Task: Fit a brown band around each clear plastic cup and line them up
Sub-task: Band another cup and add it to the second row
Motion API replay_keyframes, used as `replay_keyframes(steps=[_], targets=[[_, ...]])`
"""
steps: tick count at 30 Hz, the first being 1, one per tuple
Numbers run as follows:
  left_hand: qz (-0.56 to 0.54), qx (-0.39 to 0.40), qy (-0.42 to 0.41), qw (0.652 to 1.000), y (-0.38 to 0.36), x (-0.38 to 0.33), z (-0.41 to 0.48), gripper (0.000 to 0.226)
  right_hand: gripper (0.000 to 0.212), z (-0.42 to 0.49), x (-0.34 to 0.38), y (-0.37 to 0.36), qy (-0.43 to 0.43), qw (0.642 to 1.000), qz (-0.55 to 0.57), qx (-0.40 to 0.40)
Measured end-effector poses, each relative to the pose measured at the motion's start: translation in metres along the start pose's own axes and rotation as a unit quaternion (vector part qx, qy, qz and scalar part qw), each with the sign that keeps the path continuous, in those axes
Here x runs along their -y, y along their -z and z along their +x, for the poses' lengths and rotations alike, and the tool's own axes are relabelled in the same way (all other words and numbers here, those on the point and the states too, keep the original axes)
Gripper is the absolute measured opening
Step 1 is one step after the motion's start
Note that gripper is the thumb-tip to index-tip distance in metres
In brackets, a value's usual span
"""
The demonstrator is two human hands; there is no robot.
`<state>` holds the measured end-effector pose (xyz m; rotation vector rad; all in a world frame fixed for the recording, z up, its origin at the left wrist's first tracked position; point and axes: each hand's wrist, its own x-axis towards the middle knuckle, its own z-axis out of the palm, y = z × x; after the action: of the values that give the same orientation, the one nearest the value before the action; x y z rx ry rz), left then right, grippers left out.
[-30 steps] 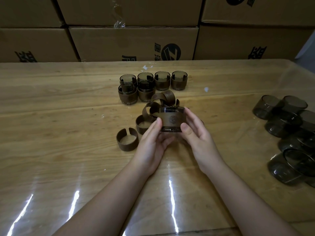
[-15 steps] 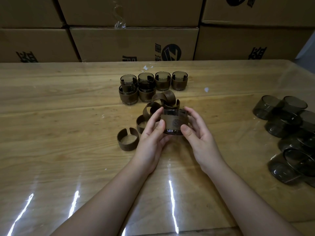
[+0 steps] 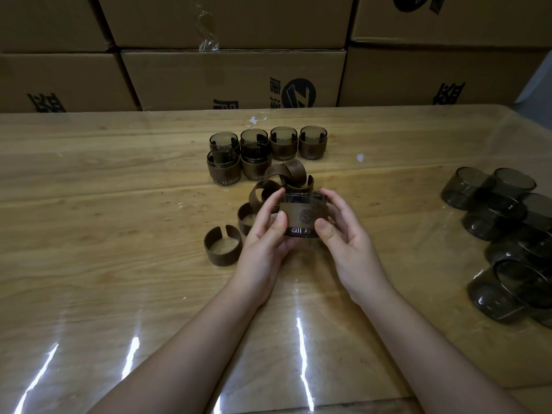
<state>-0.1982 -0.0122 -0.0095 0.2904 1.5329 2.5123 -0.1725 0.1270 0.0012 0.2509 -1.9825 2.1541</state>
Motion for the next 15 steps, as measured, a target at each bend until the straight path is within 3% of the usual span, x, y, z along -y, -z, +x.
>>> replay_keyframes(steps=[15], targets=[[-0.005,-0.007,-0.005,1.000,0.0000,0.0004,-0.0007,0.042,0.042,0.0000,-0.0019,0.0002,0.009,1.000,-0.015,0.001]])
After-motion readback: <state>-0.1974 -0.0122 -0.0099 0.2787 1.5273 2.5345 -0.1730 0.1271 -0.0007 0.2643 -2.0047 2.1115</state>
